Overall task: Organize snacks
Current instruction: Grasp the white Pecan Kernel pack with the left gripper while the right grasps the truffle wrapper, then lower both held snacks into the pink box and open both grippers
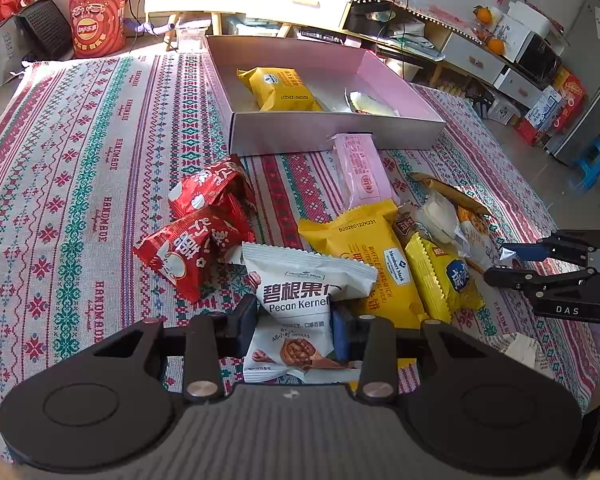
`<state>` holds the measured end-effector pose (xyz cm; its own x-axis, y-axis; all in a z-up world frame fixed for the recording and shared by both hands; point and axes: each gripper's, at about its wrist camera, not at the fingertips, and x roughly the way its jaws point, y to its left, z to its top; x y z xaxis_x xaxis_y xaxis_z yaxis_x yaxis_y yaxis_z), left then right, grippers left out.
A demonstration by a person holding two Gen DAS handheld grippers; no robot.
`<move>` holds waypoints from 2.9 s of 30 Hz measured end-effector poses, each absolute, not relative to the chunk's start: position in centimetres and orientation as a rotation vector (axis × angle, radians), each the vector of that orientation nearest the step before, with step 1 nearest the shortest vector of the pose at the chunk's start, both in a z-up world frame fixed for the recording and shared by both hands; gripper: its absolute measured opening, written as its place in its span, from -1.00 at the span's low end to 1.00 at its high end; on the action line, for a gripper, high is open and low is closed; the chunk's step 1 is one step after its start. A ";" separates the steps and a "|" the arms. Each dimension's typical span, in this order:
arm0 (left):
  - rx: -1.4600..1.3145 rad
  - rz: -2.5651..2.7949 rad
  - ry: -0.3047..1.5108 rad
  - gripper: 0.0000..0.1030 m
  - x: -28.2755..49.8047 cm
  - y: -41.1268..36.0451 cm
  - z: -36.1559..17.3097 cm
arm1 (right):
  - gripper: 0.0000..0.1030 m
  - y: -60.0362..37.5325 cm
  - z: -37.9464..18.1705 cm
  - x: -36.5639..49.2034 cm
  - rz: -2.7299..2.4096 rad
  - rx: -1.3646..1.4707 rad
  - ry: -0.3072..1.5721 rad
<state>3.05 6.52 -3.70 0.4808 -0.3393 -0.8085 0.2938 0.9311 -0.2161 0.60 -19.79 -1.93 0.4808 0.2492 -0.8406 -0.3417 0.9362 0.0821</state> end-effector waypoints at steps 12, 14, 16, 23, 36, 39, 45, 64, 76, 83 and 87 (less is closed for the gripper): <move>-0.054 -0.397 0.950 -0.19 3.2 6.8 -2.1 | -0.23 -20.1 -0.7 0.9 0.349 -0.074 0.975; -0.056 -0.399 0.942 -0.19 3.3 6.7 -1.8 | -0.23 -20.2 -0.3 1.1 0.344 -0.065 0.966; -0.059 -0.400 0.933 -0.19 3.4 6.6 -1.5 | -0.23 -20.2 0.1 1.3 0.339 -0.056 0.955; -0.078 -0.392 0.897 -0.19 4.4 6.2 -0.2 | -0.23 -20.2 1.5 2.8 0.317 -0.023 0.912; -0.121 -0.374 0.837 -0.19 7.5 3.7 1.9 | -0.22 -19.3 3.0 7.1 0.265 0.059 0.863; -0.140 -0.364 0.830 -0.19 8.6 3.1 2.1 | -0.22 -19.3 3.1 8.2 0.243 0.080 0.857; -0.160 -0.345 0.823 -0.19 10.6 1.6 2.3 | -0.22 -19.7 2.8 10.6 0.203 0.141 0.843; -0.107 -0.245 0.848 -0.19 18.1 -2.0 -0.1 | -0.21 -21.8 -0.1 14.0 0.174 0.418 0.852; -0.058 -0.229 0.832 0.14 18.6 -2.7 -0.5 | 0.30 -22.2 0.0 14.3 0.180 0.428 0.861; -0.061 -0.231 0.824 0.34 18.0 -2.1 0.2 | 0.46 -22.4 0.5 13.9 0.182 0.424 0.858; -0.056 -0.240 0.813 0.45 16.8 -1.6 0.8 | 0.56 -22.3 1.1 13.4 0.193 0.382 0.849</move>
